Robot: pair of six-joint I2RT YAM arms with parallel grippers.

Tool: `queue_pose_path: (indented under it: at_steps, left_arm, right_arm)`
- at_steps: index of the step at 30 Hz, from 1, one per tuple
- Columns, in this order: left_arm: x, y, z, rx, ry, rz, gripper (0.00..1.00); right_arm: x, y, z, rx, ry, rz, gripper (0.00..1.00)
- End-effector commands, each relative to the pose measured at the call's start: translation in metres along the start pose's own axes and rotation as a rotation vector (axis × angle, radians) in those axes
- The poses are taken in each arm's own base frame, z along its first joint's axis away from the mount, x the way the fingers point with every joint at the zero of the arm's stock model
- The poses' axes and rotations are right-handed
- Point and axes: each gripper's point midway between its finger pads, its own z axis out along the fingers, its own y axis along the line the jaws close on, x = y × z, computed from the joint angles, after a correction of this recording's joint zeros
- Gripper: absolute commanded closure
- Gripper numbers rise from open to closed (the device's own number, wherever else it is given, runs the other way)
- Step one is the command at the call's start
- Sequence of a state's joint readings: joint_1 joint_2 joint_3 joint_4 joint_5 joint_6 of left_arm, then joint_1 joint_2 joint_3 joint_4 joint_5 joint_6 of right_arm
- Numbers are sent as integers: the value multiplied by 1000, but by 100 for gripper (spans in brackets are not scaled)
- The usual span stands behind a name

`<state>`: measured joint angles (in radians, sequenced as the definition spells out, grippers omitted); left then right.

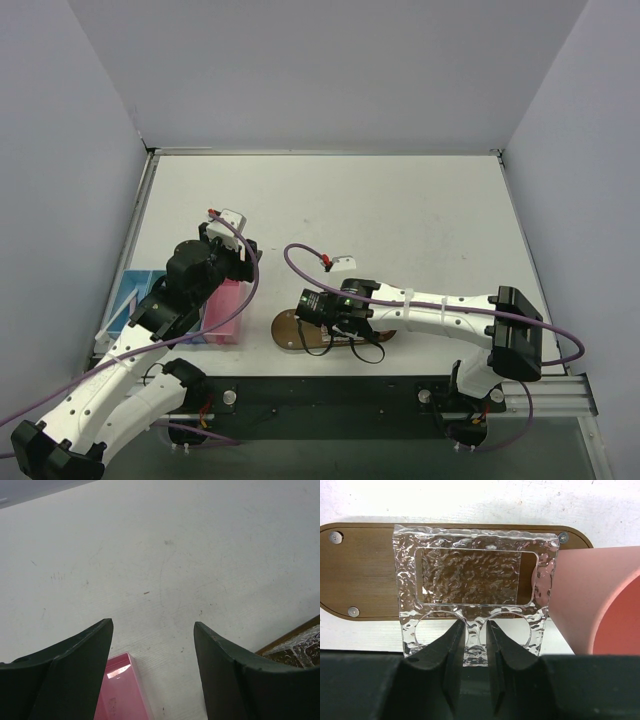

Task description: Prepare toiletry sets of a toothbrush and toothpaste on the tray

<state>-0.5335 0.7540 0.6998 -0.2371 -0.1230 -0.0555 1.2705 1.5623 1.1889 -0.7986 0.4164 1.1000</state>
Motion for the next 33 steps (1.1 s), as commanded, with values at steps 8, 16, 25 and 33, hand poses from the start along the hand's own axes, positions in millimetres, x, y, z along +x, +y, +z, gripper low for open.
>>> queue_pose_path:
  at_steps: [8, 16, 25, 33]
  left_arm:
    - [-21, 1, -2, 2, -53, -1, 24]
    - [-22, 2, -2, -2, -54, -1, 24]
    - [-21, 8, -1, -45, -46, -32, 24]
    - [-8, 51, -9, -294, 34, -195, 25]
  right_arm:
    - [-8, -13, -5, 62, -35, -30, 75]
    - [-17, -10, -13, 48, -75, -36, 73]
    - [-31, -5, -29, 5, -131, -28, 72]
    - [-87, -10, -66, -58, -265, -50, 66]
